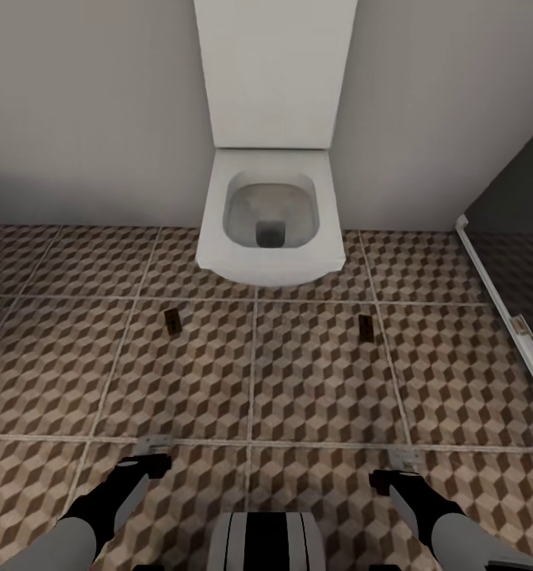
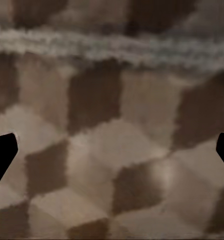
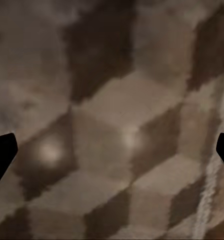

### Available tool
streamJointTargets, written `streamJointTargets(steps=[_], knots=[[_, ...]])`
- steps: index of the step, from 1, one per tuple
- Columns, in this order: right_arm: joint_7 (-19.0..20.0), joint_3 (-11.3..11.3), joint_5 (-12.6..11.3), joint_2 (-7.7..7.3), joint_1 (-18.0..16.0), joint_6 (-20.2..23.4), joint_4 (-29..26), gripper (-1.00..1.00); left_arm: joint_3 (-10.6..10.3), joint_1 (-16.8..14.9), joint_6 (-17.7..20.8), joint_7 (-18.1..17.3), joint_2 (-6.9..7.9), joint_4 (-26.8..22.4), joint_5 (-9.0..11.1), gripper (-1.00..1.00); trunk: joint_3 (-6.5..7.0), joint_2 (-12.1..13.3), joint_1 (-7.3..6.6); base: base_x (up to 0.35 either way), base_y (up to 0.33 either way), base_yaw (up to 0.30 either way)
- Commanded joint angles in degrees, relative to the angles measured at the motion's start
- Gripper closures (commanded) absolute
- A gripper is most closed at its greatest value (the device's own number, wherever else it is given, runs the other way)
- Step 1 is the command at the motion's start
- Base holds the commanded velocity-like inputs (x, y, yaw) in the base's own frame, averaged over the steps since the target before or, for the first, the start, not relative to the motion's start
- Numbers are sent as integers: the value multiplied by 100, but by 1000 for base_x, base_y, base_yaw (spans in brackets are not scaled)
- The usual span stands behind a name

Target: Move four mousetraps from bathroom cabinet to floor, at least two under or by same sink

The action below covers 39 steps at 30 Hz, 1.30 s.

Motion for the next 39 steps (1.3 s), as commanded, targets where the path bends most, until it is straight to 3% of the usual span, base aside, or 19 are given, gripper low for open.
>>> streamJointTargets(steps=[1,27,39], knots=[[-2,-41,29,4,1,32,-12,-100,-48,0,24,38,8,-15,61,-100,-3,-1,-4,-210,40,0],[-2,-41,37,-4,1,32,-12,-100,-55,0,-13,16,-6,-53,74,-100,-3,-1,-4,-29,6,0],[6,-41,45,-4,1,32,-12,-100,-47,0,30,3,1,-58,75,-100,263,15,-35,0,0,0]])
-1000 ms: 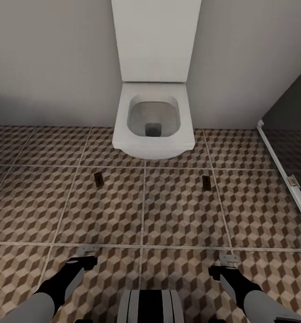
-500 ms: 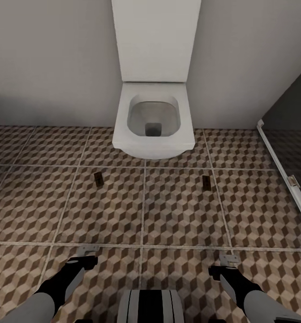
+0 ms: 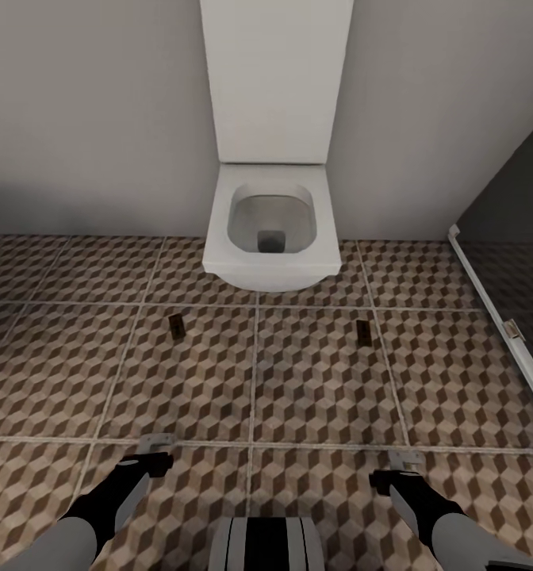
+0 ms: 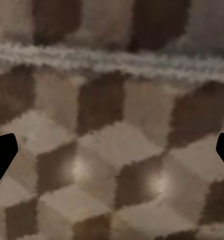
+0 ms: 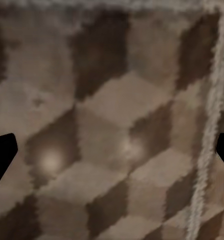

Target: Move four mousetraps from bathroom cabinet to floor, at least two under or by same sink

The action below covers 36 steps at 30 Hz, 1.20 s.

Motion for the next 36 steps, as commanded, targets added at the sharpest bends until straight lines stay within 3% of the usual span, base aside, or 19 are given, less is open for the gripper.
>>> streamJointTargets(steps=[1,36], knots=[[-1,-42,30,4,1,32,-12,-100,-48,0,27,45,8,-14,60,-100,19,0,-3,0,0,0],[-34,-42,32,12,1,32,-12,-100,-39,0,-5,32,9,-12,68,-100,795,47,-93,0,0,0]])
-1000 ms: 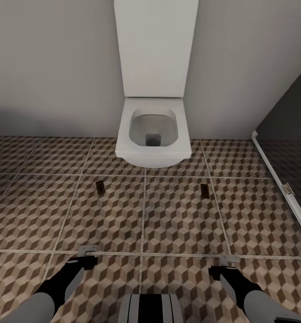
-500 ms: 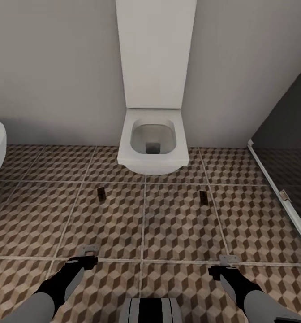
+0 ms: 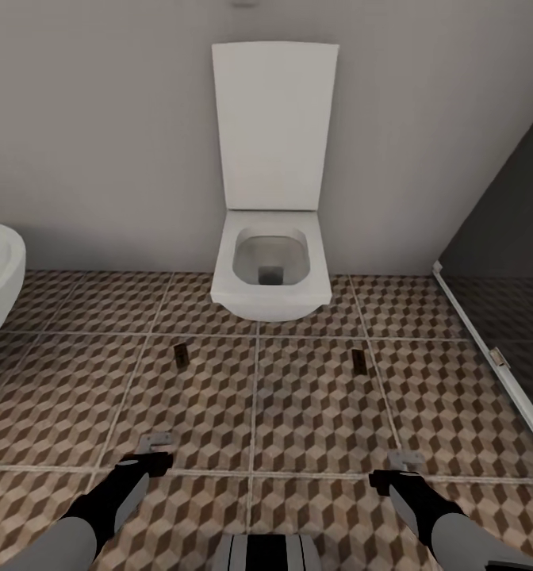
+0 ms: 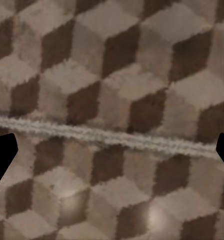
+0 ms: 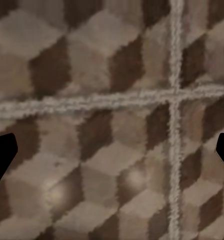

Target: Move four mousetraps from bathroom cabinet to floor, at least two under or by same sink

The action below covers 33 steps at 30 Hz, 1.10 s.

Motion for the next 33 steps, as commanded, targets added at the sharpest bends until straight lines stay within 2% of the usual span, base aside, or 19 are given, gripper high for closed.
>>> streamJointTargets(steps=[1,33], knots=[[-2,-42,30,5,0,32,-12,-100,-48,0,28,46,9,-12,60,-100,19,0,-3,0,0,0],[-34,-49,2,-10,0,-34,57,-100,-48,0,38,46,11,37,80,-100,728,43,-86,0,0,0]])
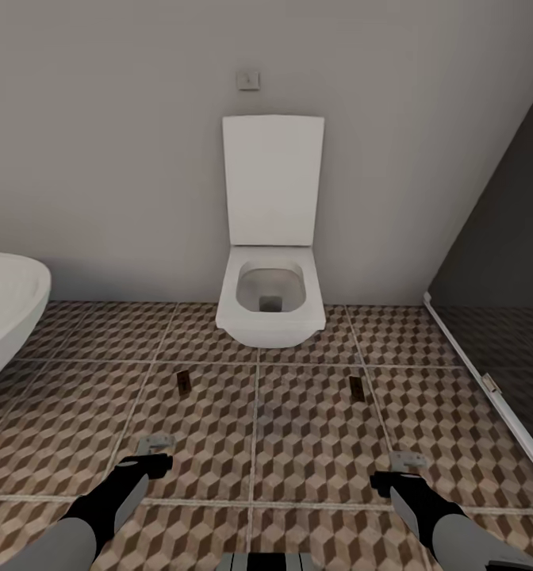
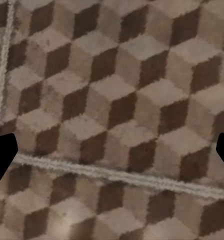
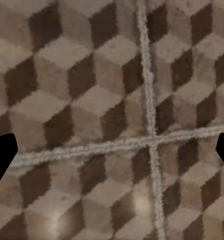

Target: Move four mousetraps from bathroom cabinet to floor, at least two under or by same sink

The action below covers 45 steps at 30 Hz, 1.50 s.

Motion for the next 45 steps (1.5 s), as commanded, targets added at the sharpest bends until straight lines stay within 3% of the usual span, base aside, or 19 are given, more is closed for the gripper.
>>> streamJointTargets(steps=[1,12,19,27,35,45], knots=[[-3,-41,24,-1,0,31,1,-100,-49,-1,30,46,8,4,67,-100,18,0,-3,0,0,0],[-12,-48,18,-109,16,-87,588,-100,-63,-1,11,41,57,634,91,-100,262,15,-32,0,0,0],[-15,-50,7,-261,30,-480,1175,-100,-66,-1,-16,26,78,1453,93,-100,417,24,-50,0,0,0],[-52,-53,-4,-408,21,-715,1351,-100,-61,-1,-75,-147,94,2113,242,-100,595,35,-70,0,0,0],[-142,-57,-6,-477,58,-807,1381,-100,-64,9,-419,-343,170,2336,532,-100,772,45,-91,0,0,0],[-161,-56,-6,-498,99,-855,1386,-100,-66,30,-542,-432,208,2447,611,-100,993,59,-117,0,0,0]])
